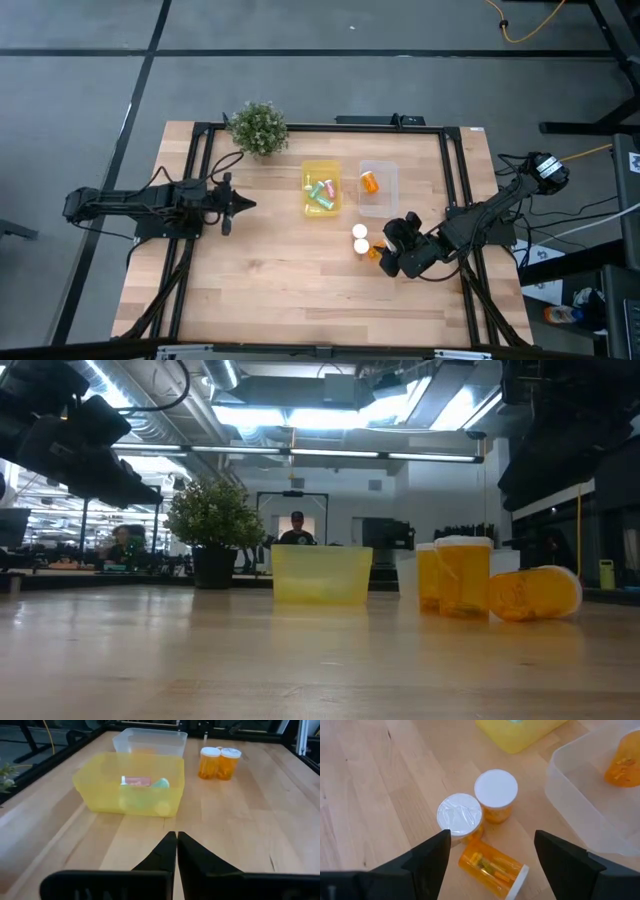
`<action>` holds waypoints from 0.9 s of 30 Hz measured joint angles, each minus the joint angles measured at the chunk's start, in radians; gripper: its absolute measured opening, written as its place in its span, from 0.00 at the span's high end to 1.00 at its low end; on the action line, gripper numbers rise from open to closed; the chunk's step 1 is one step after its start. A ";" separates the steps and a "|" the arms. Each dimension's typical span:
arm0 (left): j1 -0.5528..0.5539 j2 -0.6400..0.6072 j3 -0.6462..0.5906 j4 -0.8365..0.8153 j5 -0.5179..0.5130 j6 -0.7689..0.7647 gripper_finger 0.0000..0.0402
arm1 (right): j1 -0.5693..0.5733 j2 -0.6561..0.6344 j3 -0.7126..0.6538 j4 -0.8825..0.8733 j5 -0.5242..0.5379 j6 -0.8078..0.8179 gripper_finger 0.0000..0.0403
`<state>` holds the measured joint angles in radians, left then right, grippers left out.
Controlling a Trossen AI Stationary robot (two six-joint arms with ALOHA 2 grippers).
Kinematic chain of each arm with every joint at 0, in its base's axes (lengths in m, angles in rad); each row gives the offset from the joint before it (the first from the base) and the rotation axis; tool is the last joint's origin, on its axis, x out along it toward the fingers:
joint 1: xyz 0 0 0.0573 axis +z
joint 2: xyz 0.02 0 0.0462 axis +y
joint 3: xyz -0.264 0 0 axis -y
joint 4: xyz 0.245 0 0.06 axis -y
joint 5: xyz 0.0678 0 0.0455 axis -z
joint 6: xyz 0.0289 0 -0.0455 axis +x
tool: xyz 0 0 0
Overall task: Pick and place medicine bottles into bin by pill shape (circle, oval)
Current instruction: Put the large orange pill bottle into the transparent bin
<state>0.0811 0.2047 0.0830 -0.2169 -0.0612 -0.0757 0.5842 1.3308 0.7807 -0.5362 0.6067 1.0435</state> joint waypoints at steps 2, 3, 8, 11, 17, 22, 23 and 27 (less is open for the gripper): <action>0.000 0.000 0.000 0.000 0.000 0.009 0.97 | 0.000 0.000 0.000 0.000 0.000 0.001 0.28; 0.000 0.000 0.000 0.000 0.000 0.008 0.96 | 0.000 0.000 0.000 0.000 0.000 0.001 0.28; 0.000 0.000 0.000 0.000 0.000 0.007 0.95 | 0.000 0.000 0.000 0.000 0.000 0.001 0.28; 0.000 0.000 0.000 0.000 -0.001 0.007 0.96 | -0.001 0.000 0.000 0.001 0.001 0.008 0.28; 0.000 0.000 -0.001 0.000 -0.001 0.007 0.98 | -0.026 0.000 0.000 0.001 -0.044 -0.059 0.28; 0.000 0.000 -0.001 0.001 -0.001 0.007 1.00 | -0.074 0.000 0.000 0.000 -0.215 -0.206 0.28; 0.000 0.000 -0.001 0.001 -0.001 0.007 1.00 | -0.085 0.000 0.000 0.000 -0.230 -0.218 0.28; 0.000 0.001 -0.001 0.001 -0.001 0.007 0.99 | -0.120 0.000 0.000 -0.004 -0.273 -0.314 0.28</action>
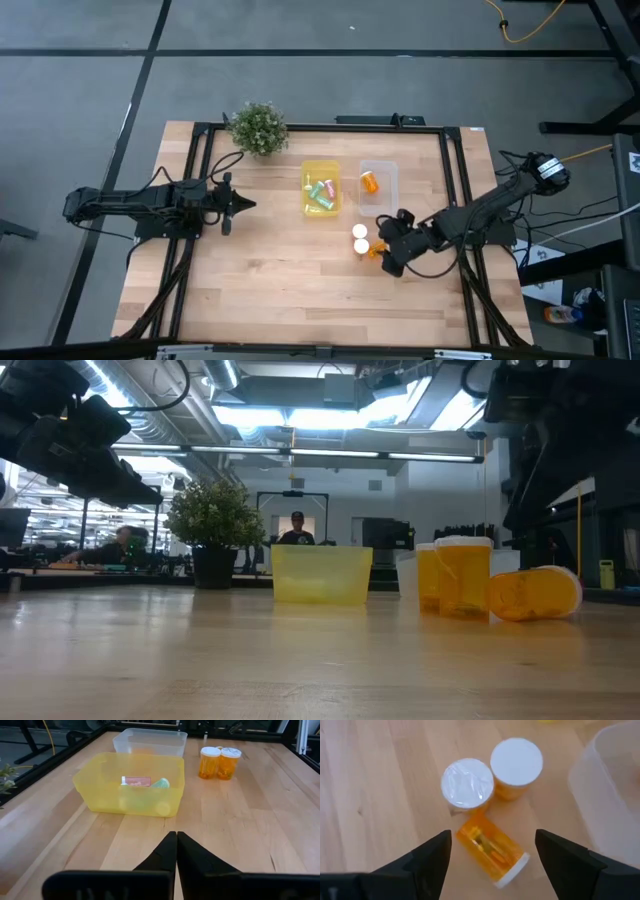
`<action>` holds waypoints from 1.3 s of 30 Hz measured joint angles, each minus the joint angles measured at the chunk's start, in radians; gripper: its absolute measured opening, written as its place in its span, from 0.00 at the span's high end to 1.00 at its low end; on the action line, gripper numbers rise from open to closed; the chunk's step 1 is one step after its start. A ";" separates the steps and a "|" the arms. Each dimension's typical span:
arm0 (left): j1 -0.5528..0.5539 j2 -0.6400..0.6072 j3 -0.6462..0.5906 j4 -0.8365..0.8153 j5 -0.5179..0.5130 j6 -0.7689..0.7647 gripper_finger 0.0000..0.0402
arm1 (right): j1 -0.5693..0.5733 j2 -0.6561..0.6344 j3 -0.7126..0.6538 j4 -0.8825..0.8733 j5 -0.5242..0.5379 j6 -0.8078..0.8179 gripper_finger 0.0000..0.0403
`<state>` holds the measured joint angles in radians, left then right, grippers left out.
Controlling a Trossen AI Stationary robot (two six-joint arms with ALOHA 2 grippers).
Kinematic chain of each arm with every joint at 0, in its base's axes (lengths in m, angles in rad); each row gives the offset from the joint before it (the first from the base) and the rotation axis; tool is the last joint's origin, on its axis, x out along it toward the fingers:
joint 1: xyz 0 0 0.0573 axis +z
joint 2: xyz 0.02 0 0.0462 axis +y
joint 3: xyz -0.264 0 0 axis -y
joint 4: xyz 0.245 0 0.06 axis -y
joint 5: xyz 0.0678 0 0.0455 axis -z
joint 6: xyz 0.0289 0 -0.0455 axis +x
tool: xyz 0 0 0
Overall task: Pick and place medicine bottles into bin by pill shape (circle, oval)
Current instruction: Put the large orange pill bottle into the transparent bin
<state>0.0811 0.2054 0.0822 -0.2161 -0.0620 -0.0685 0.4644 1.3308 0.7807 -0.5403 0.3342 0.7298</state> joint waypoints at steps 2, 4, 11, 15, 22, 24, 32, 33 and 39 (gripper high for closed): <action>0.000 0.000 0.000 0.000 0.000 0.000 0.98 | -0.019 0.000 0.001 -0.004 -0.024 -0.069 0.28; 0.000 0.000 0.000 0.000 0.000 0.000 0.97 | -0.039 0.001 0.015 -0.011 -0.036 -0.112 0.28; 0.000 0.000 0.000 0.000 0.000 0.000 0.95 | -0.090 0.072 0.183 -0.282 -0.127 -0.229 0.28; 0.000 0.000 0.000 0.000 0.000 0.000 0.95 | -0.092 0.130 0.254 -0.339 -0.126 -0.243 0.28; 0.000 0.000 0.000 0.000 0.000 0.000 0.98 | -0.086 0.201 0.285 -0.325 -0.133 -0.239 0.28; 0.000 0.000 0.000 0.000 -0.001 0.000 0.99 | -0.087 0.222 0.285 -0.327 -0.148 -0.246 0.28; 0.000 0.000 0.000 0.000 0.000 0.000 0.99 | -0.087 0.295 0.285 -0.316 -0.177 -0.321 0.28; 0.000 0.000 0.000 0.000 0.000 0.000 0.99 | -0.087 0.305 0.285 -0.316 -0.184 -0.321 0.28; 0.000 0.000 0.000 0.000 0.000 0.000 0.96 | -0.087 0.367 0.285 -0.312 -0.198 -0.320 0.28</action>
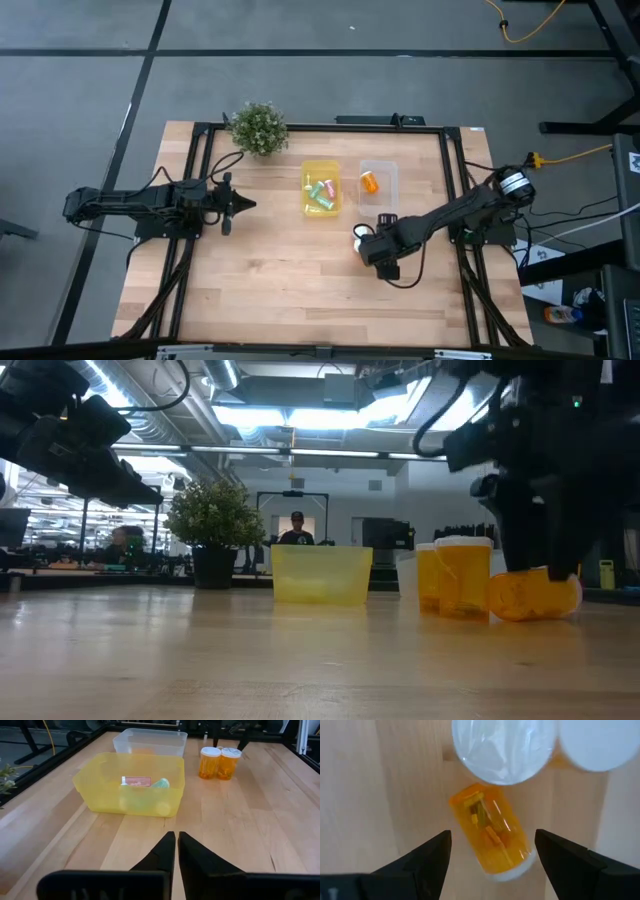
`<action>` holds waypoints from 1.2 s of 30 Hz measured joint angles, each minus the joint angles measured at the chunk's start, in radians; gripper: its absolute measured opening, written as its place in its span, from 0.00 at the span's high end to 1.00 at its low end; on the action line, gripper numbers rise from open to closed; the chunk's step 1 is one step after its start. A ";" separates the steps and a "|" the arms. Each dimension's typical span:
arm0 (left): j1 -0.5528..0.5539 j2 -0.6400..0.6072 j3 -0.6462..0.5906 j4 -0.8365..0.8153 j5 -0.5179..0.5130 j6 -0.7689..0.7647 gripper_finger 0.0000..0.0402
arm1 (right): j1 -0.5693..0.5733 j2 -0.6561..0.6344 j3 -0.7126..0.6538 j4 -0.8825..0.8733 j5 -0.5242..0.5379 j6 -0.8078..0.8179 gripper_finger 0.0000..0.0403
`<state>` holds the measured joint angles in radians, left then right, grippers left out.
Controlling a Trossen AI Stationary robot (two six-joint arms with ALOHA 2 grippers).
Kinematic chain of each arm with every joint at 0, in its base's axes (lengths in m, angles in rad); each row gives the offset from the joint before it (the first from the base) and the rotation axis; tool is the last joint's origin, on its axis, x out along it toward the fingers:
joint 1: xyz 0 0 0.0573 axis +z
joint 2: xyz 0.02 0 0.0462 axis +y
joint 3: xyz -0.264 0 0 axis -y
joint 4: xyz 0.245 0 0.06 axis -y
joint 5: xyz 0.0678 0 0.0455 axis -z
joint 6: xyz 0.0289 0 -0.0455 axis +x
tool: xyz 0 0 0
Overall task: Pick and place medicine bottles into bin by pill shape (circle, oval)
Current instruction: Put the large orange pill bottle into the transparent bin
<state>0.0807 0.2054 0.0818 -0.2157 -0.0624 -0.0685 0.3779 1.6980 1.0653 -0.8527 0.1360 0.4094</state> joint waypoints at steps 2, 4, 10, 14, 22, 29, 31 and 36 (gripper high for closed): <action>0.000 0.000 0.000 0.000 0.000 0.000 0.95 | 0.000 0.021 0.000 0.002 0.000 -0.001 0.28; 0.000 0.000 0.000 0.000 0.000 0.000 0.95 | 0.000 0.040 0.000 0.010 0.000 0.000 0.28; 0.000 0.000 0.000 0.000 0.000 0.000 0.96 | 0.000 0.076 0.000 0.037 0.000 -0.002 0.28; 0.000 0.000 0.000 0.000 0.000 0.000 0.98 | 0.000 0.101 -0.001 0.038 -0.009 -0.022 0.28; 0.000 0.000 0.000 0.000 0.000 0.000 1.00 | 0.000 0.109 -0.001 0.044 -0.006 -0.020 0.28; 0.000 0.000 0.000 0.000 0.000 0.000 0.97 | 0.000 0.107 -0.001 0.045 -0.006 -0.018 0.29; 0.000 0.000 0.000 0.000 0.000 0.000 0.96 | 0.000 0.107 -0.001 0.045 -0.006 -0.008 0.30; 0.000 0.000 0.000 0.000 0.000 0.000 0.95 | 0.000 0.107 -0.001 0.018 -0.007 0.078 0.39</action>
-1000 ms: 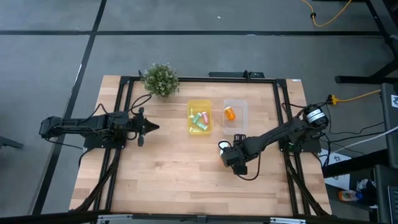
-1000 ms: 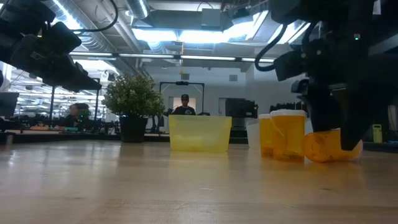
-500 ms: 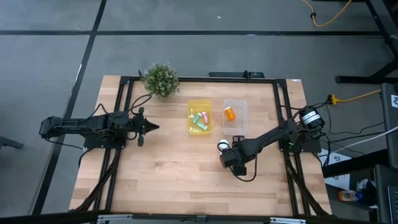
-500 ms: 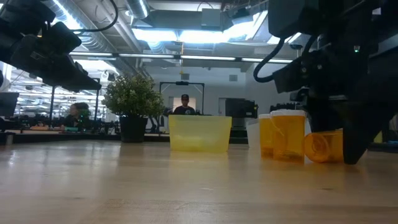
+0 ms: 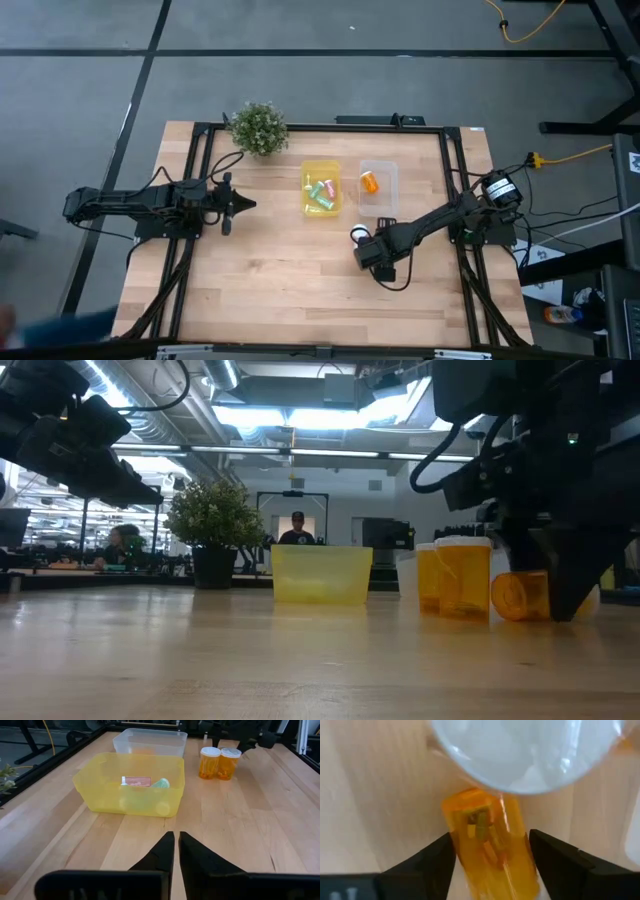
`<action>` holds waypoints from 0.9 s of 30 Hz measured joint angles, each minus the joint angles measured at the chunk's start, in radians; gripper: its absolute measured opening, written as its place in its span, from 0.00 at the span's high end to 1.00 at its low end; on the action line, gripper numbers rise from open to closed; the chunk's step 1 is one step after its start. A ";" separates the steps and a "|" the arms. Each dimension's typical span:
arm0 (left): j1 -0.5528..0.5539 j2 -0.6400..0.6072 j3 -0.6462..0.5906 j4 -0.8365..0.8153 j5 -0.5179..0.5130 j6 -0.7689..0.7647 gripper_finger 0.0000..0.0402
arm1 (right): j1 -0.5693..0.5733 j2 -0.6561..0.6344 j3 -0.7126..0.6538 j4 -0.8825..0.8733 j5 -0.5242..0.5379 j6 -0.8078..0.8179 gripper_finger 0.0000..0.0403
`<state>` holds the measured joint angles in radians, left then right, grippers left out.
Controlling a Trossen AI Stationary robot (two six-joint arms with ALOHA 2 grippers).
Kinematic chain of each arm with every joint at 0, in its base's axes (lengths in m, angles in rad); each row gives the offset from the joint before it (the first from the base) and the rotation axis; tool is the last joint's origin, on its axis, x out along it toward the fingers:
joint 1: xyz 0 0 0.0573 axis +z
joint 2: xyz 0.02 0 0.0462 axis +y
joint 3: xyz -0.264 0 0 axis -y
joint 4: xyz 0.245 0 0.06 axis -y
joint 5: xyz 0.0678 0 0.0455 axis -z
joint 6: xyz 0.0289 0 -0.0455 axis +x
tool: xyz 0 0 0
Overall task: Pick and place medicine bottles into bin by pill shape (circle, oval)
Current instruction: Put the large orange pill bottle into the transparent bin
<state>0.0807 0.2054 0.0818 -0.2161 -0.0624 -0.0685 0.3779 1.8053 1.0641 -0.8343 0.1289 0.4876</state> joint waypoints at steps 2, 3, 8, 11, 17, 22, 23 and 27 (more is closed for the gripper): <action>0.000 0.000 0.000 0.000 0.000 0.000 0.95 | 0.000 0.000 0.000 -0.025 -0.001 0.034 0.44; 0.000 0.000 0.000 0.000 0.000 0.000 0.95 | 0.000 0.000 0.000 -0.042 -0.004 0.048 0.46; 0.000 0.000 0.000 0.000 0.000 0.000 0.97 | 0.000 0.000 0.038 -0.186 -0.047 0.059 0.56; 0.000 0.000 0.000 0.000 0.000 0.000 0.98 | 0.000 0.000 0.107 -0.334 -0.041 0.058 0.57; 0.000 0.000 0.000 0.000 0.000 0.000 1.00 | -0.002 -0.001 0.284 -0.641 0.133 0.092 0.55; 0.000 0.000 0.000 0.000 0.000 0.000 0.98 | -0.056 -0.003 0.391 -0.734 0.258 0.162 0.55; 0.000 0.000 0.000 0.000 0.000 0.000 0.98 | -0.075 -0.003 0.403 -0.728 0.264 0.168 0.55; 0.000 0.000 0.000 0.000 0.000 0.000 0.96 | -0.174 -0.005 0.425 -0.725 0.299 0.264 0.55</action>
<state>0.0811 0.2053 0.0818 -0.2161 -0.0622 -0.0685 0.2041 1.8008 1.4887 -1.5589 0.4277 0.7511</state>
